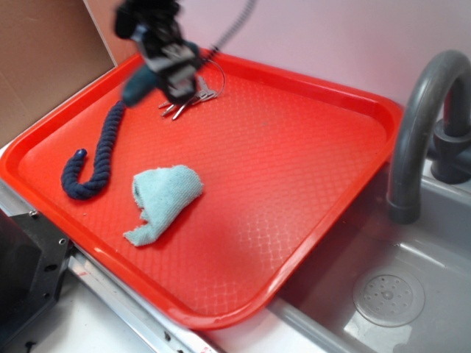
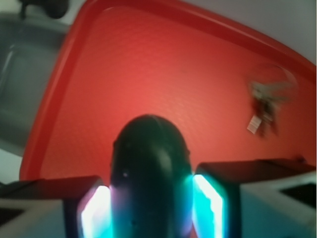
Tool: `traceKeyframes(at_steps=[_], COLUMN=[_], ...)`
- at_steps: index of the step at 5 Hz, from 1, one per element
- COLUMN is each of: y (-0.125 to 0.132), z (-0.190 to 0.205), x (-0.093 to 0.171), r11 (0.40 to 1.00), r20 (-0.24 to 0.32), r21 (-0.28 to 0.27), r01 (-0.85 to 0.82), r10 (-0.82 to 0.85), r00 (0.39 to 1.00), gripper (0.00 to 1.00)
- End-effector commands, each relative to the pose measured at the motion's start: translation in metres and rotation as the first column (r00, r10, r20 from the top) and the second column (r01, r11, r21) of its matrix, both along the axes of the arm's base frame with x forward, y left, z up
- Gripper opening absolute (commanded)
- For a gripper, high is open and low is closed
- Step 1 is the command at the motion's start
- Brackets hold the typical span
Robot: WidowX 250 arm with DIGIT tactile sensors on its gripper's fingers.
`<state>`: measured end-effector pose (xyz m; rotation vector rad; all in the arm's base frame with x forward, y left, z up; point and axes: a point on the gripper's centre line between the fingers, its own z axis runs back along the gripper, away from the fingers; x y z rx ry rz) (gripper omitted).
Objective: Grab the plastic pickle.
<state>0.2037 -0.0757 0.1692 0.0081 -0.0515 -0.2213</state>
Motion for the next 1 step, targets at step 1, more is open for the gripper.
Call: traceKeyframes(at_steps=[1], y=[0.0144], z=[0.0204], x=[-0.0392], r11=[0.968], r20=[0.008], r21=[-0.098], r01=[-0.230], r10=[0.232], r00=[0.973], gripper=[0.00])
